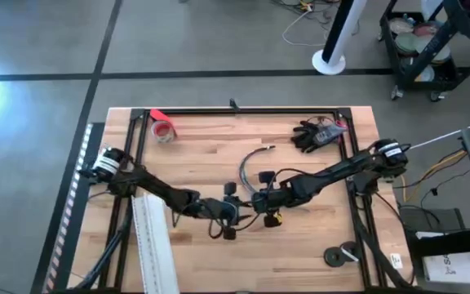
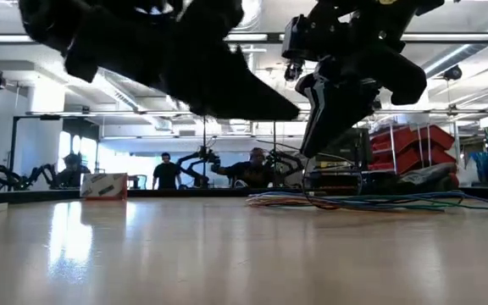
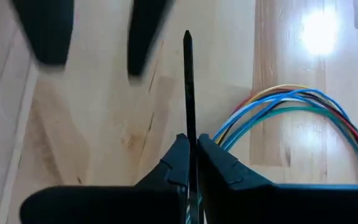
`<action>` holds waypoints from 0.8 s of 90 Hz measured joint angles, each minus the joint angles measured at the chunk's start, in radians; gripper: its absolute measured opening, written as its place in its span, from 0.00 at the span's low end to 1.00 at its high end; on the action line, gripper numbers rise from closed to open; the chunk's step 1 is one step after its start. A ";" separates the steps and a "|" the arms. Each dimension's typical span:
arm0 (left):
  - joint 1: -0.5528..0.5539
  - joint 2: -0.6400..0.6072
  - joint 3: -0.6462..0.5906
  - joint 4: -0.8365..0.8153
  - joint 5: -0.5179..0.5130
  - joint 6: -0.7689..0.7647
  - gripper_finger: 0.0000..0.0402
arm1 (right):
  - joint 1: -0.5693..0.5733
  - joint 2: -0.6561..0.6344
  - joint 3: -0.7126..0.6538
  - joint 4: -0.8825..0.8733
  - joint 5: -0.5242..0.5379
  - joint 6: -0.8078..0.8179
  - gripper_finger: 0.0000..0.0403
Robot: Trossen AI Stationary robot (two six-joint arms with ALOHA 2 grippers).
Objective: Ziptie cables
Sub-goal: Put a zip tie on the cables
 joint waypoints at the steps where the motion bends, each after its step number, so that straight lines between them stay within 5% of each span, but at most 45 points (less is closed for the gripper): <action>1: 0.000 0.002 0.007 -0.017 -0.010 0.000 0.35 | 0.000 0.000 0.000 0.000 -0.001 0.000 0.00; 21: 0.003 0.004 0.114 -0.236 -0.132 -0.010 0.39 | 0.000 0.000 0.000 0.003 -0.002 -0.010 0.00; 72: 0.046 0.050 0.134 -0.278 -0.071 0.055 0.25 | -0.002 0.000 0.021 0.000 -0.002 -0.019 0.01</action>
